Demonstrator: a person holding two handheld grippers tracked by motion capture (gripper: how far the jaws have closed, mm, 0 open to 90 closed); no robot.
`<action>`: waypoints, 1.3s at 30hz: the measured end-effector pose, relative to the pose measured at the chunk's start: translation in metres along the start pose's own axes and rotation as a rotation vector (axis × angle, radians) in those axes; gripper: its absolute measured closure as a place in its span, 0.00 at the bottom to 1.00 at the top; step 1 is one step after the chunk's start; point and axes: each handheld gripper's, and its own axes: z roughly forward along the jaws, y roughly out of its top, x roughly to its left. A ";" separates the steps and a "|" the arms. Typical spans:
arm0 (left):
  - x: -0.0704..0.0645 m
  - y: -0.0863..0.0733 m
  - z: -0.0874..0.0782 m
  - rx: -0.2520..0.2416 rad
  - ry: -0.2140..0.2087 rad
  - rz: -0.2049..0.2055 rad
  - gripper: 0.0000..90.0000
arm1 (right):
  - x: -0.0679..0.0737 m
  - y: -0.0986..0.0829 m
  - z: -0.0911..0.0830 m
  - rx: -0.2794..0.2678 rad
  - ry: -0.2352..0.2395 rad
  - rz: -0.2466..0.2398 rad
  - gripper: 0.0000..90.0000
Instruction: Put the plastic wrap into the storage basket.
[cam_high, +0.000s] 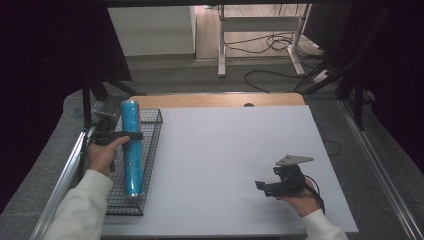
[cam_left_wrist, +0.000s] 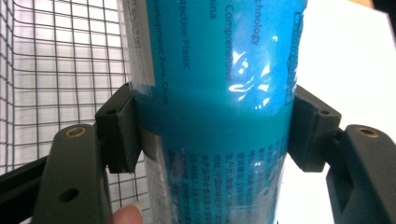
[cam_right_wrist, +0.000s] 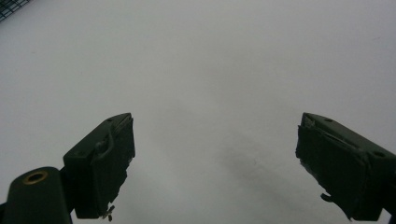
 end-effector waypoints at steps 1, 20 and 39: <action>0.000 0.000 0.000 0.000 0.000 0.000 0.35 | 0.000 0.000 0.000 0.000 0.000 0.001 0.14; 0.009 0.003 0.036 0.037 0.088 -0.077 0.35 | -0.002 0.000 0.002 0.007 -0.008 0.003 0.14; 0.000 -0.006 0.029 0.010 0.132 -0.002 0.19 | -0.003 -0.002 0.001 0.007 -0.010 0.010 0.14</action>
